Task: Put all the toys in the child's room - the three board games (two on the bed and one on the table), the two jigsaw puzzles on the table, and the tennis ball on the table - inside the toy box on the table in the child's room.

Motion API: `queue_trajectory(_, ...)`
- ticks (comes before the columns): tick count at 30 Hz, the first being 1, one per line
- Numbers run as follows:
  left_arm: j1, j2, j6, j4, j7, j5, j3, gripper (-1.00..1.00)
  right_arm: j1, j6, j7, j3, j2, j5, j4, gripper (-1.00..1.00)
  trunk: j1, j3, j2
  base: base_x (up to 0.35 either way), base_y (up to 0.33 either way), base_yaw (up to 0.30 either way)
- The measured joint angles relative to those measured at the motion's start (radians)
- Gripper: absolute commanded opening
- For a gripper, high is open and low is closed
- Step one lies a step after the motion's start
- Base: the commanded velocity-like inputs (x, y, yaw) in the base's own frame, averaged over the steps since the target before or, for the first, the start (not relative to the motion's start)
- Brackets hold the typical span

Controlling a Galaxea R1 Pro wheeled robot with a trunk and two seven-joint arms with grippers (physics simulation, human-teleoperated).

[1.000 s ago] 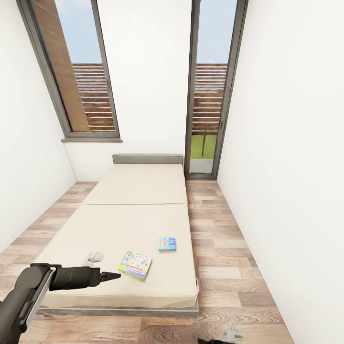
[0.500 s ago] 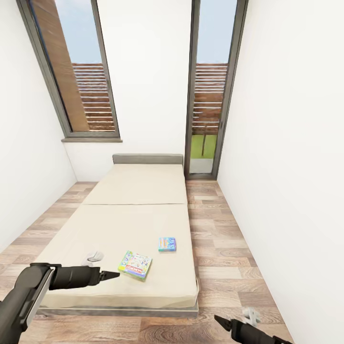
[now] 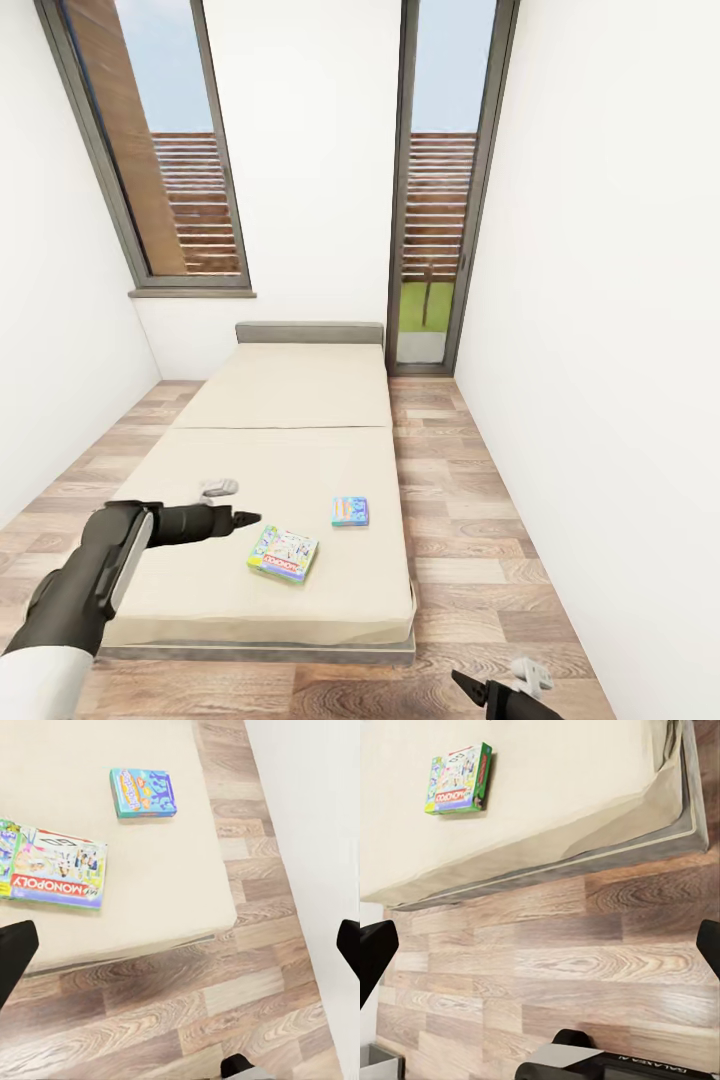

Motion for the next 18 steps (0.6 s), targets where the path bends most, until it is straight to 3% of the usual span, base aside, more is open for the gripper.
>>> queue_trajectory(3, -0.003, -0.021, -0.003, 0.003, 0.066, 0.001, 0.0, 1.0, 0.0, -0.005, 0.0, 0.001, 0.0, 0.001, 0.001, 1.0, 0.0, 0.0, 0.0, 0.0, 0.0, 0.0)
queue_trajectory(13, -0.005, -0.051, -0.007, 0.005, 0.142, -0.007, -0.005, 1.0, 0.001, -0.008, 0.0, -0.004, 0.0, 0.002, 0.002, 1.0, 0.0, 0.0, 0.0, 0.001, -0.001, 0.0)
queue_trajectory(18, -0.005, -0.085, -0.014, 0.015, 0.27, -0.007, -0.01, 1.0, 0.0, -0.01, -0.002, -0.005, 0.0, 0.004, 0.002, 1.0, 0.0, 0.0, 0.0, 0.091, -0.087, 0.0)
